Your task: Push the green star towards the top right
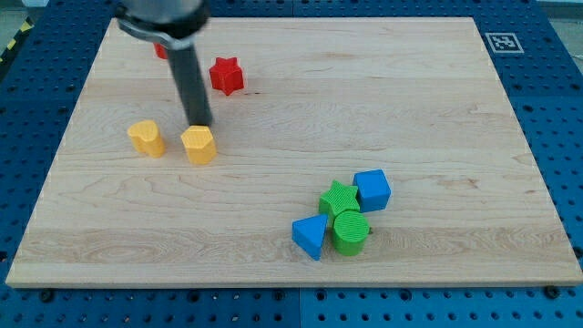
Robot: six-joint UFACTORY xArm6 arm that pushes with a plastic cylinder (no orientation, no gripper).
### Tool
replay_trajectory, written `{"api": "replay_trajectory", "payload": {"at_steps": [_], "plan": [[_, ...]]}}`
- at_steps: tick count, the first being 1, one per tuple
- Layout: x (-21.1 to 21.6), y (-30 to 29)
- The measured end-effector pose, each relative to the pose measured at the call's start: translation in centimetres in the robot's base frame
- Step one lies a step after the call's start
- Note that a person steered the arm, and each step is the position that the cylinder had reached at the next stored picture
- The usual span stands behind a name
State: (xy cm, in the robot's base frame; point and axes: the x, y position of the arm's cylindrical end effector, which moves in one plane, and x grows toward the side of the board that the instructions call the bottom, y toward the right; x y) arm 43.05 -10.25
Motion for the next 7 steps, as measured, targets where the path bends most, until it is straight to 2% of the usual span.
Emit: {"api": "replay_trajectory", "payload": {"at_steps": [2, 3, 4, 5, 7], "plan": [[1.7, 19.0], [6.6, 26.4], [14.1, 30.1], [18.7, 28.0], [18.8, 14.8]]}}
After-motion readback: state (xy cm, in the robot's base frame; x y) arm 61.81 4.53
